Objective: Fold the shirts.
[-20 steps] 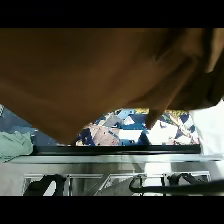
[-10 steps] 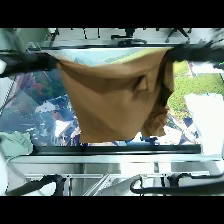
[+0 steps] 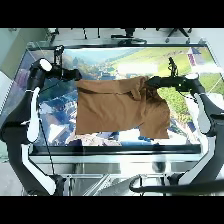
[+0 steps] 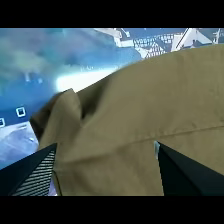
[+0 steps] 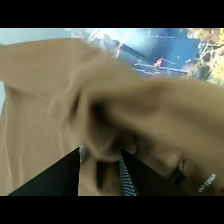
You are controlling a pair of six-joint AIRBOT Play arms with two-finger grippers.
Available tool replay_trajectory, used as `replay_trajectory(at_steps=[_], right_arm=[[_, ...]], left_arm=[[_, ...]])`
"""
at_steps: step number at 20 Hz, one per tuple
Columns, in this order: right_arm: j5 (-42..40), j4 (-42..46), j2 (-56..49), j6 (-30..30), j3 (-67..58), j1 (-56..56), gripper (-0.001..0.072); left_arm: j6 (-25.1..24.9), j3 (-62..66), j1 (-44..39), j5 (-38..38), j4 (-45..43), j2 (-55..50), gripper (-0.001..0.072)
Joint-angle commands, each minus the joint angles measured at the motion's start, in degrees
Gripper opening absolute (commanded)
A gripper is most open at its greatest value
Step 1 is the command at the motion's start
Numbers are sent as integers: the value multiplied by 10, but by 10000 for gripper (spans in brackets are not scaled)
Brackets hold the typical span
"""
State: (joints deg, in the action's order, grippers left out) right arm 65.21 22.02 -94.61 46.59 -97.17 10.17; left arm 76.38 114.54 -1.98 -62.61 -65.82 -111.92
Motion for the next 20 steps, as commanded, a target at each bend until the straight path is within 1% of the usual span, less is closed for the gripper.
replay_trajectory(at_steps=[1,2,3,4,5,6,8,9,10,11,12,15,17,19,20], right_arm=[[56,1,33,0,-7,43,306],[86,16,56,17,-7,66,308],[110,48,79,47,-7,88,378],[134,98,101,78,-7,110,410],[158,154,120,106,-5,128,410],[179,201,136,123,-2,144,410],[195,268,166,128,27,171,412],[193,286,177,125,49,183,414],[191,289,181,119,71,192,424],[188,288,181,119,93,199,490],[184,288,179,112,113,200,508],[145,283,168,88,158,198,504],[143,281,149,87,163,195,505],[143,281,133,85,163,188,504],[143,281,126,78,163,185,504]], left_arm=[[26,54,24,-97,-1,2,680],[26,36,38,-117,0,30,674],[26,4,54,-136,0,63,674],[26,-30,66,-154,0,94,674],[26,-69,77,-170,0,126,674],[26,-112,85,-177,0,155,674],[23,-214,97,-178,-1,213,674],[22,-270,101,-176,-2,240,674],[21,-323,102,-167,-3,261,674],[21,-379,102,-156,-6,280,674],[21,-426,102,-148,-5,294,674],[21,-527,90,-129,-2,307,674],[21,-572,77,-104,1,307,674],[19,-607,65,-69,35,307,674],[9,-622,56,-50,61,307,674]])
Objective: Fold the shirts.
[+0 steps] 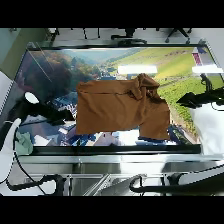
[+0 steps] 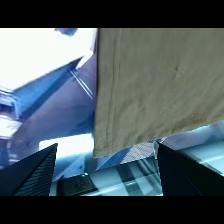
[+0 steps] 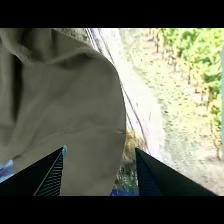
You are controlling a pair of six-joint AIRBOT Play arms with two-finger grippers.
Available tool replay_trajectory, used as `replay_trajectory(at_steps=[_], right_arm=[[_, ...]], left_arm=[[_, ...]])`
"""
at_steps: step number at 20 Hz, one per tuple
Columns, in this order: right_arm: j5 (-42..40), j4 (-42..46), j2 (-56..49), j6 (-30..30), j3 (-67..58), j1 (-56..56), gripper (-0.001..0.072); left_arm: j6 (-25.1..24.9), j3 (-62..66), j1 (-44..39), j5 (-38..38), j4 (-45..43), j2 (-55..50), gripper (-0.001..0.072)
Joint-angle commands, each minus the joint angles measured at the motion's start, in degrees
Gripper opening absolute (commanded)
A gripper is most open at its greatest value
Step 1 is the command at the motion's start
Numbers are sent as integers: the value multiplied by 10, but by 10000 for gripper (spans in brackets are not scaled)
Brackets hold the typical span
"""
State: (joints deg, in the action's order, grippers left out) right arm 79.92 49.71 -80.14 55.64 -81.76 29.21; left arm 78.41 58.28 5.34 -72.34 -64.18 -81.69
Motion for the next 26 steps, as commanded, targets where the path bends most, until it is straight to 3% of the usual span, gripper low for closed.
replay_trajectory(at_steps=[1,7,9,11,17,19,20,24,26], right_arm=[[-4,4,-26,-17,9,-9,504],[-4,4,-68,-19,9,-31,504],[-4,4,-75,-27,9,-39,504],[-5,5,-81,-34,9,-46,504],[-8,4,-107,-34,9,-62,480],[1,-4,-109,-34,9,-77,69],[1,-14,-107,-34,8,-84,35],[31,-144,-34,-64,-18,-89,21],[44,-268,47,-84,-55,-68,21]], left_arm=[[-18,-74,-23,66,65,5,674],[-30,-74,-42,75,108,-54,650],[-54,-49,-42,48,130,-73,293],[-56,-15,-42,35,130,-78,13],[-55,46,-42,31,129,-78,16],[-57,46,-42,38,130,-78,16],[-70,46,-42,36,142,-77,15],[-168,50,-16,24,333,-7,12],[-175,95,17,-20,410,57,12]])
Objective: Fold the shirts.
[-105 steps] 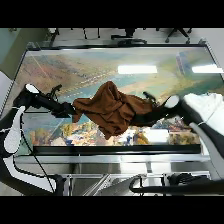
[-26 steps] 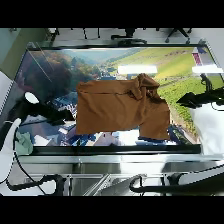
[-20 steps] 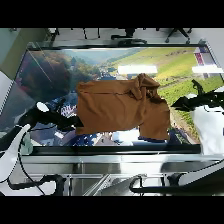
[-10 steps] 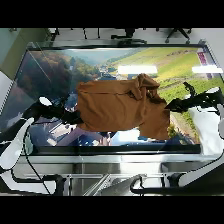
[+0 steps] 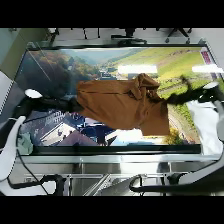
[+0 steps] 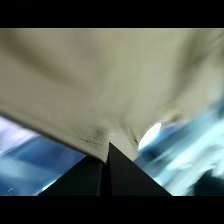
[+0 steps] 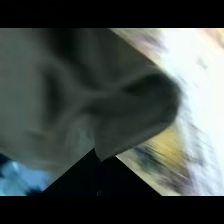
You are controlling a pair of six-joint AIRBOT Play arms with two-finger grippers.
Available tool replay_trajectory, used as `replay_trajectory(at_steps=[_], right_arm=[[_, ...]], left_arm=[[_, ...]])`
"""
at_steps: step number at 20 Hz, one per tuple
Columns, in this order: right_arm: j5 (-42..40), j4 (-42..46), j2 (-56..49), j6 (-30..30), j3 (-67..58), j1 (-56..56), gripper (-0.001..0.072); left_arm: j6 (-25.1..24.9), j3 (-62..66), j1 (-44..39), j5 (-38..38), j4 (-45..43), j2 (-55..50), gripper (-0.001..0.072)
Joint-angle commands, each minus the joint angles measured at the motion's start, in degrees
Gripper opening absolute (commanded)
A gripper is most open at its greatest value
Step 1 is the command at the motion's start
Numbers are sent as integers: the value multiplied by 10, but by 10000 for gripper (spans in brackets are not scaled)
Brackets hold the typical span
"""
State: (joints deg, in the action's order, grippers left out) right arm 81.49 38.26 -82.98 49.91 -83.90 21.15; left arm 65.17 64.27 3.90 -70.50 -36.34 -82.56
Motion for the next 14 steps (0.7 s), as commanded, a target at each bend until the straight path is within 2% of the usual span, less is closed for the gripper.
replay_trajectory(at_steps=[1,3,6,8,10,12,14], right_arm=[[28,-224,123,-45,-57,29,21],[13,-309,213,-64,-111,64,21],[-54,-316,343,-65,-171,110,21],[-123,-312,420,-67,-176,135,21],[-194,-273,481,-80,-179,140,21],[-246,-221,518,-80,-192,140,21],[-255,-172,524,-79,-210,140,21]], left_arm=[[-42,72,50,-64,158,99,12],[-41,158,84,-91,210,163,13],[7,281,141,-65,302,243,14],[27,357,192,-35,334,285,14],[64,413,264,-31,331,310,14],[113,449,371,-62,328,325,13],[132,458,440,-74,314,327,14]])
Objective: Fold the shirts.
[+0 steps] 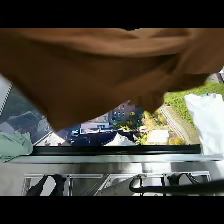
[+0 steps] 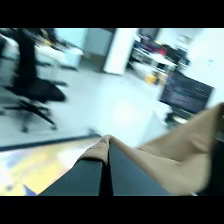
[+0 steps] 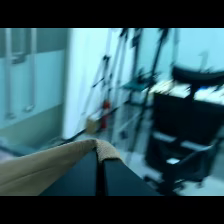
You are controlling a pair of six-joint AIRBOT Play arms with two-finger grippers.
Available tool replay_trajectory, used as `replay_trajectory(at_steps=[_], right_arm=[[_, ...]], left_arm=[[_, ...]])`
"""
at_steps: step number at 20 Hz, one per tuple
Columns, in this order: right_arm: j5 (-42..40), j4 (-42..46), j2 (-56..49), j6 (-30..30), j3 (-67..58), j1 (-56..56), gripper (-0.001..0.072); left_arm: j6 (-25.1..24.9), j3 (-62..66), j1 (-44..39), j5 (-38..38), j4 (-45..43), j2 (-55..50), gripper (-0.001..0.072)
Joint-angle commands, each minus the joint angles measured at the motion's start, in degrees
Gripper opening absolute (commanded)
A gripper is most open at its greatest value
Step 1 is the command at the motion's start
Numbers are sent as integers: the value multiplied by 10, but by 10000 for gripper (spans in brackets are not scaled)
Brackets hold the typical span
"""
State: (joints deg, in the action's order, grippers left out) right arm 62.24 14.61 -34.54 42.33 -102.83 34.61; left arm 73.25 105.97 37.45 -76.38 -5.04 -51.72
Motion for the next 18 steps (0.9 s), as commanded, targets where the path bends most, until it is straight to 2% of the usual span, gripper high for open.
replay_trajectory(at_steps=[1,4,6,8,10,12,15,18], right_arm=[[-60,70,37,-4,-21,5,22],[21,12,-24,-24,-15,5,22],[98,-72,-94,-40,12,4,21],[129,-73,-161,-51,45,-27,22],[126,-21,-225,-51,75,-70,21],[121,14,-302,-59,93,-114,21],[91,63,-425,-59,97,-153,21],[41,64,-527,-64,97,-158,21]], left_arm=[[52,39,112,-15,-2,15,13],[33,2,56,-17,-52,-11,14],[11,-42,-52,-8,-119,-47,14],[-15,-88,-165,31,-189,-98,15],[-19,-130,-251,85,-274,-160,15],[-19,-163,-298,126,-356,-227,15],[-19,-188,-323,154,-436,-335,15],[-19,-169,-318,173,-452,-449,15]])
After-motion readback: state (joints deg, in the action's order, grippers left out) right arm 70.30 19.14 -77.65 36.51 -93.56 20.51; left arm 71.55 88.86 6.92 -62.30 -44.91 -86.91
